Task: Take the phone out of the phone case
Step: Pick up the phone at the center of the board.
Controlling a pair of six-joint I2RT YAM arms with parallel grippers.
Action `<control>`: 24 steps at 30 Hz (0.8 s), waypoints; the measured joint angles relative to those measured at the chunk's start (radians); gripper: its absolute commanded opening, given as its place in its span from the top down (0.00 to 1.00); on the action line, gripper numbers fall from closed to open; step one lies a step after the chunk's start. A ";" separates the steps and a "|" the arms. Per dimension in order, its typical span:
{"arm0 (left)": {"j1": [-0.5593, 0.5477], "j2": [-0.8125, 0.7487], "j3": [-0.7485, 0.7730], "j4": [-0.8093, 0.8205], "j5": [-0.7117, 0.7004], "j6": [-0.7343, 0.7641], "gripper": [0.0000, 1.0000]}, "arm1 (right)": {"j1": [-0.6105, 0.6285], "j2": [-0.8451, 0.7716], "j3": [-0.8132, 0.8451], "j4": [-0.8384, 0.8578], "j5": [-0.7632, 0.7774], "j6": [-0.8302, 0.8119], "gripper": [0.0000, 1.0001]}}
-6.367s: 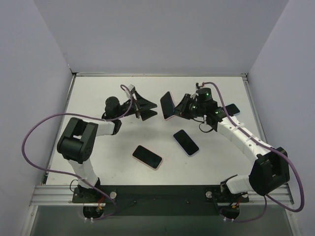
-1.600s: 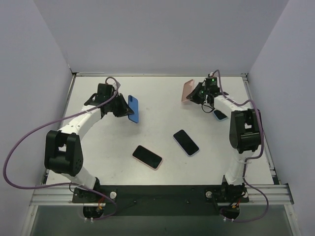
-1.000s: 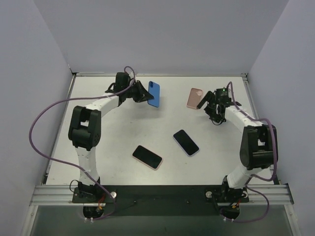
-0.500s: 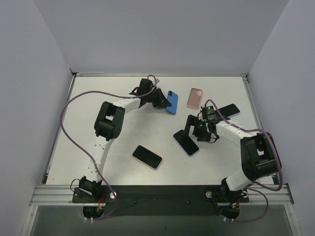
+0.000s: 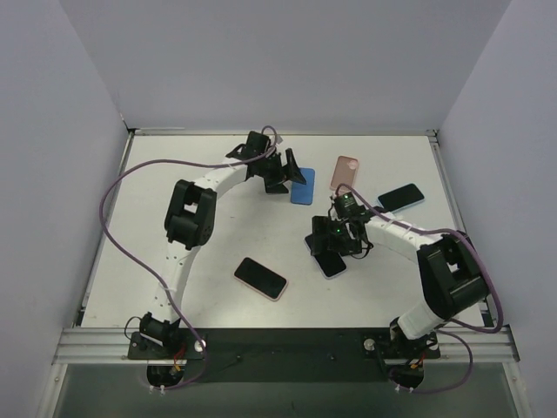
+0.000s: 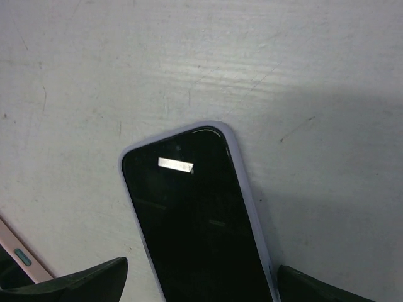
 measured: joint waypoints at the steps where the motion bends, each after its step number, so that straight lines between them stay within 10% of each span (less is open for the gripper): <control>1: 0.002 -0.006 0.007 -0.034 -0.008 0.021 0.04 | 0.023 0.003 0.006 -0.017 0.019 0.000 0.03; 11: 0.042 -0.257 -0.108 -0.236 -0.089 0.134 0.03 | 0.211 0.084 0.092 -0.141 0.233 0.001 0.09; 24: 0.091 -0.666 -0.634 -0.056 -0.006 0.075 0.03 | 0.291 0.153 0.170 -0.204 0.298 0.035 0.73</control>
